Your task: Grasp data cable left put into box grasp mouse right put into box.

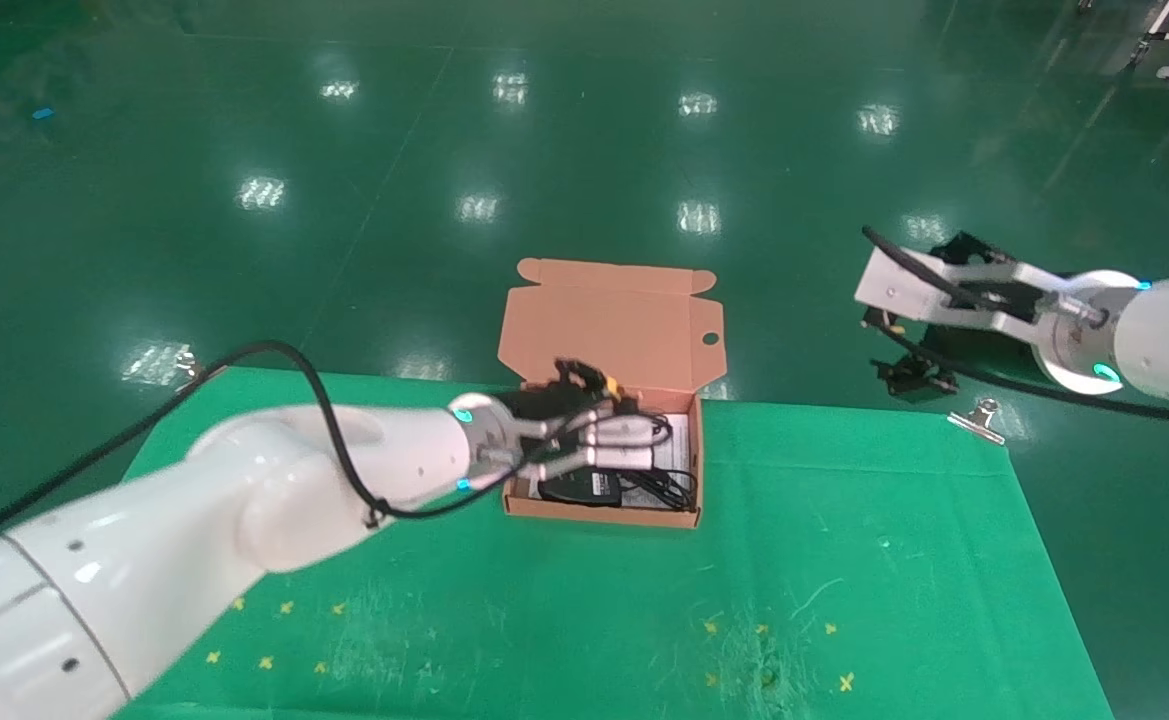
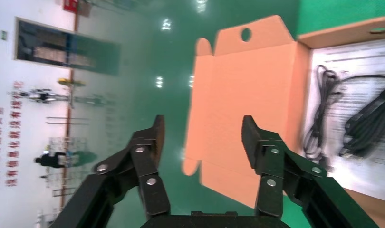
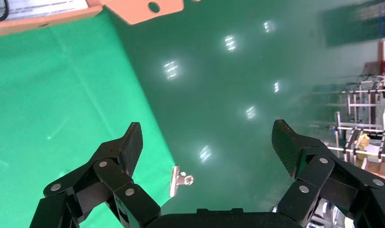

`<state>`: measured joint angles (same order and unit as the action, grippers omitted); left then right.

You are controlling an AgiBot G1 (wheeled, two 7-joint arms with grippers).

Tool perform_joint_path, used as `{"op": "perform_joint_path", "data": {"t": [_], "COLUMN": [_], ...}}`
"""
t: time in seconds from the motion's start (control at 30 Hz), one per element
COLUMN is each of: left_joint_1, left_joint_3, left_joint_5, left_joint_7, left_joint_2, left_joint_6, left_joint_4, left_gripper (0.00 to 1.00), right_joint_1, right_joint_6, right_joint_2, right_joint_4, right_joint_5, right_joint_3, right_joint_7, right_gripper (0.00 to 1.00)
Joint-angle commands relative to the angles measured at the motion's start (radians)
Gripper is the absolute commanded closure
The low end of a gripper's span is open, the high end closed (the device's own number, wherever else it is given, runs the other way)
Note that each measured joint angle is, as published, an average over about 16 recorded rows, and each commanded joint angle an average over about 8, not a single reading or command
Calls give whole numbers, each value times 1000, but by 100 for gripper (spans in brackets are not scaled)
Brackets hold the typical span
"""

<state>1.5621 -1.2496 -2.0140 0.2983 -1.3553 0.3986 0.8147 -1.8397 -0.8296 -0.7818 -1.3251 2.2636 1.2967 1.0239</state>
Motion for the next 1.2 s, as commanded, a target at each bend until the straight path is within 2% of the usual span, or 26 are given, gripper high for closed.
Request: {"op": "perform_joint_path", "data": {"t": [0.03, 0.17, 0.27, 1.2], "left_joint_1": [18, 48, 39, -187], "left_joint_3": [7, 13, 37, 439], "left_joint_5": [-10, -28, 5, 556], "left_joint_7": [13, 39, 40, -24], "left_joint_2": [7, 4, 22, 331], "left_joint_6": [-12, -28, 1, 473], "left_joint_4": [1, -17, -8, 196], "left_gripper": [0, 0, 0, 0], "right_joint_1": [-10, -34, -17, 325], "right_joint_6": [12, 0, -26, -307], "right_joint_2": [-9, -18, -14, 67], "right_joint_4": [11, 16, 17, 28], "right_joint_5": [6, 16, -27, -685], "right_joint_3": [-3, -13, -46, -472], "right_joint_7": [-7, -41, -76, -411], "right_gripper": [0, 0, 0, 0]}}
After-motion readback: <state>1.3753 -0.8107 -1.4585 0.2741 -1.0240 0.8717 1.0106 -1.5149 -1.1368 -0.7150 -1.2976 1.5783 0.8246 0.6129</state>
